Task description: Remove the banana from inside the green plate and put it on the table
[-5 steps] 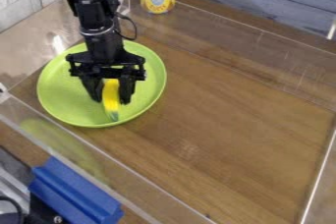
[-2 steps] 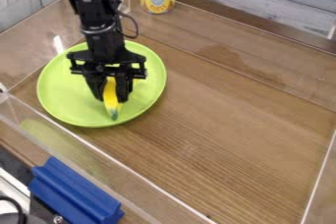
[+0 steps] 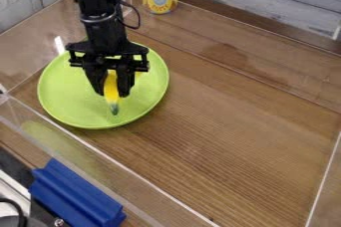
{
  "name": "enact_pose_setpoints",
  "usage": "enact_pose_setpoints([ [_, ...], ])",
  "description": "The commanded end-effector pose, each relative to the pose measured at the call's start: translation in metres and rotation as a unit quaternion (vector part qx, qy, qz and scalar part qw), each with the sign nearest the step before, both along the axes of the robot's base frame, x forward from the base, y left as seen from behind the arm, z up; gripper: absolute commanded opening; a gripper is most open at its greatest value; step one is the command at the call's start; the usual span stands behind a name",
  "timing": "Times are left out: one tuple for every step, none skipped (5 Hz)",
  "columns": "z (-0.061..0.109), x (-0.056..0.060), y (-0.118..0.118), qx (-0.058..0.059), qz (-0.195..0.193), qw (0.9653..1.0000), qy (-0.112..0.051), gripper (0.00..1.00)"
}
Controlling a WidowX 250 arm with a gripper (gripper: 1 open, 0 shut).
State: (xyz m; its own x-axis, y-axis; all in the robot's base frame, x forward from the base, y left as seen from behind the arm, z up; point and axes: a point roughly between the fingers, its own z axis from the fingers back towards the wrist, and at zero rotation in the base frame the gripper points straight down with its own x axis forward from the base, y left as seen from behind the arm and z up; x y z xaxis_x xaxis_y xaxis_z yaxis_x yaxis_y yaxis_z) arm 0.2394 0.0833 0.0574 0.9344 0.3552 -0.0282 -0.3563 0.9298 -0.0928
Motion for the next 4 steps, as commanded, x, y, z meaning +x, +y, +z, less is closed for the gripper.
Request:
enact_pose_setpoints([
  [0.021,0.01,-0.005,0.014,-0.009,0.9994,-0.032,0.0],
  [0.024,0.01,-0.018,0.014,-0.022,0.9992,-0.03,0.0],
  [0.026,0.011,-0.03,0.011,-0.032,0.999,-0.03,0.0],
  [0.025,0.011,-0.041,0.008,-0.042,0.9987,-0.028,0.0],
])
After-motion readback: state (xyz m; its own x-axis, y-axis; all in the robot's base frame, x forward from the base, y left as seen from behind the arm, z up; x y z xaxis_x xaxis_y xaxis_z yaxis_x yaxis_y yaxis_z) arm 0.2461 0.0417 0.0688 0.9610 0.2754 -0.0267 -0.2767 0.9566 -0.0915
